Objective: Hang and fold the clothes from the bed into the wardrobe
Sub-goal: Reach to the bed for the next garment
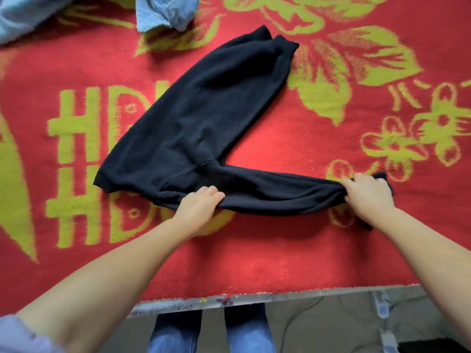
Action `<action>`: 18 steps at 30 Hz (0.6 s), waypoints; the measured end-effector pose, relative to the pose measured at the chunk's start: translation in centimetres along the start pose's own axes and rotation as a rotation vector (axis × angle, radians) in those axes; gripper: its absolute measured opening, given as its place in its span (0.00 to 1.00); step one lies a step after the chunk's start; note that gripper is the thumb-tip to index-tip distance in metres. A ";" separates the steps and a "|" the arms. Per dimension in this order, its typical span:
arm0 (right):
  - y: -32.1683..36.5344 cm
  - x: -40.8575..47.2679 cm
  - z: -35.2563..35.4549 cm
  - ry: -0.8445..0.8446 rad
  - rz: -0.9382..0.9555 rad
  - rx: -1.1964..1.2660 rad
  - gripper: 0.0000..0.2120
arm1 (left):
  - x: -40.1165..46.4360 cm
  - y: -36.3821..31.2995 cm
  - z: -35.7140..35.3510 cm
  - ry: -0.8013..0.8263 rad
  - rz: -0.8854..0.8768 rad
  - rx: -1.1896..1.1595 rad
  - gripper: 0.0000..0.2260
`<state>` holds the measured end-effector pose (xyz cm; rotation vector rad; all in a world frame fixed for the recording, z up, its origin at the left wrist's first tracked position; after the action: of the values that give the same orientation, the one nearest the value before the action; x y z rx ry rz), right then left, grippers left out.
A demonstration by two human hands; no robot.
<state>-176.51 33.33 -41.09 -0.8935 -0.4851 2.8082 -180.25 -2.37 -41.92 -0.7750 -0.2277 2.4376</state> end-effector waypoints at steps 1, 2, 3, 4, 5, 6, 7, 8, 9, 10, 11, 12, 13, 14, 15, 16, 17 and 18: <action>-0.2 0.5 1.3 0.003 -0.015 0.014 0.13 | -0.5 0.2 0.4 -0.022 0.014 -0.080 0.35; -0.6 0.9 2.8 -0.011 -0.033 0.036 0.12 | -0.9 0.4 0.7 -0.049 0.028 -0.146 0.31; -0.9 1.4 4.6 -0.046 -0.048 0.061 0.13 | -1.4 0.7 0.9 -0.065 0.043 -0.189 0.24; -1.2 2.0 6.8 -0.089 -0.053 0.085 0.13 | -1.8 1.0 0.9 -0.084 0.043 -0.232 0.18; -1.2 2.8 9.1 -0.135 -0.052 0.093 0.12 | -2.2 1.1 0.9 -0.101 0.038 -0.273 0.15; -1.0 3.9 11.5 -0.172 -0.048 0.079 0.12 | -2.6 1.3 0.9 -0.111 0.036 -0.307 0.15; -0.5 5.4 14.0 -0.192 -0.044 0.036 0.12 | -2.9 1.6 0.8 -0.107 0.040 -0.348 0.14; 0.4 7.0 16.6 -0.194 -0.040 -0.034 0.12 | -3.1 2.0 0.7 -0.103 0.045 -0.403 0.13; 1.7 8.6 19.2 -0.204 -0.031 -0.112 0.12 | -3.2 2.4 0.8 -0.085 0.063 -0.476 0.12; 3.3 10.2 21.6 -0.233 -0.021 -0.171 0.12 | -3.1 3.1 0.8 -0.060 0.088 -0.576 0.10; 5.1 11.6 23.7 -0.276 -0.005 -0.210 0.13 | -2.9 4.0 0.8 -0.027 0.119 -0.703 0.09; 7.2 12.9 25.5 -0.322 0.013 -0.229 0.14 | -2.8 4.9 0.6 0.005 0.147 -0.830 0.08; 9.3 14.0 26.6 -0.359 0.029 -0.214 0.16 | -2.8 5.7 0.4 0.036 0.179 -0.927 0.07; 11.5 14.8 27.2 -0.380 0.043 -0.160 0.19 | -2.9 6.4 0.0 0.065 0.213 -1.002 0.07; 13.7 15.1 27.1 -0.380 0.065 -0.088 0.22 | -3.0 7.0 -0.5 0.094 0.261 -1.064 0.09; 16.0 15.1 26.5 -0.370 0.096 -0.025 0.26 | -3.3 7.5 -1.1 0.109 0.310 -1.123 0.11; 18.2 14.6 25.3 -0.365 0.135 0.024 0.28 | -3.5 7.8 -1.7 0.110 0.351 -1.180 0.13; 20.1 13.8 23.7 -0.363 0.183 0.068 0.29 | -3.6 7.8 -2.3 0.096 0.375 -1.236 0.14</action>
<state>-202.47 11.75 -37.26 -0.4329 -0.3637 3.1478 -180.16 -10.90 -44.56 -1.5051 -1.7717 2.3906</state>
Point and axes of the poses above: each hand's wrist, its own x-axis towards the middle knuckle, its own z-axis out of the back of the hand, y = z × x, the point moved 5 cm from there along x, towards the middle knuckle, and after that the axes turned 3 degrees about -z, right-handed, at the moved point
